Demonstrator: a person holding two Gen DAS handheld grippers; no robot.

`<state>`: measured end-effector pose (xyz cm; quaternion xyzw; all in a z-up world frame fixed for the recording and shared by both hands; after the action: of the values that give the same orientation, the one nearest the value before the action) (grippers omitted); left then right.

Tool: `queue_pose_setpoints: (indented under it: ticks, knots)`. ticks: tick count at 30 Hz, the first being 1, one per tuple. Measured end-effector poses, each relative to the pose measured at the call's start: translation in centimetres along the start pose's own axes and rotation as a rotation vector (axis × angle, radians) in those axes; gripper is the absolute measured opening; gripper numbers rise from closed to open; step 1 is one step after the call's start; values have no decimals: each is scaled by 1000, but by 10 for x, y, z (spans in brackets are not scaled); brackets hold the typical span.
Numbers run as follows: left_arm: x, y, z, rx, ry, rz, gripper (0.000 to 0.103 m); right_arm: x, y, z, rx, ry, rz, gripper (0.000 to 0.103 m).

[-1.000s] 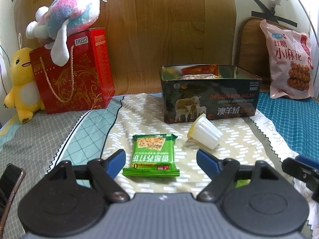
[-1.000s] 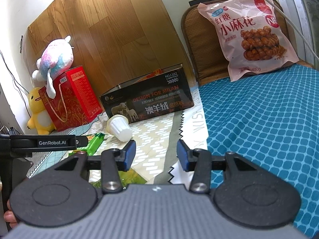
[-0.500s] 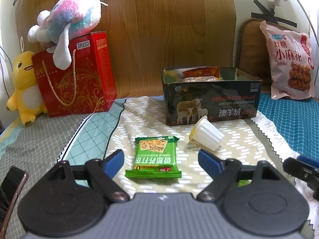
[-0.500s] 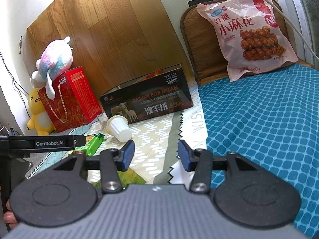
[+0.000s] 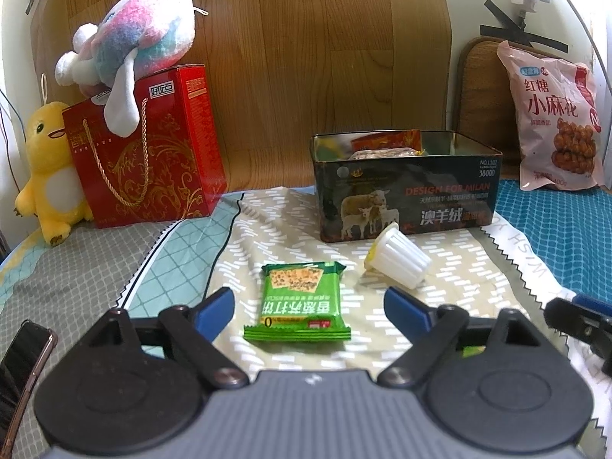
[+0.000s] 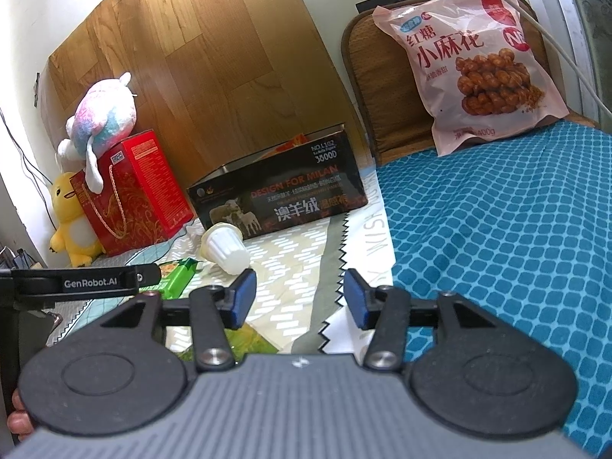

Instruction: Organize snacks

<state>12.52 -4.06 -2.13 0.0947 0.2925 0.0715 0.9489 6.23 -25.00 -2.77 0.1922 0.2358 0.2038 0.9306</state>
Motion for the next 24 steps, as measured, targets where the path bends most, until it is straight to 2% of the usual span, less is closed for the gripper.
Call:
queue_pose_setpoints:
  ticks: [5,7,24]
  knots:
    - [-1,2,-1,5,-4,5,91,0,0,0,0,0,-1,53]
    - [0,3,-2,6,-8,9,95,0,0,0,0,0,-1,54]
    - [-5,5,-4,27,-35,37,99,0,0,0,1,-6,-7,60]
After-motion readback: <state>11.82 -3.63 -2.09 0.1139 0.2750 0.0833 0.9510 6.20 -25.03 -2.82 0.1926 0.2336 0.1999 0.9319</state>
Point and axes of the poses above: each gripper's, at about its wrist camera, not at the fingertips, and x roughly the way its jaws point, y to its left, z to its top, the point moved 6 cm from there along x, roughly the way its jaws point, and after that the axes turned 11 degrees about z, right-handed, at the moved point
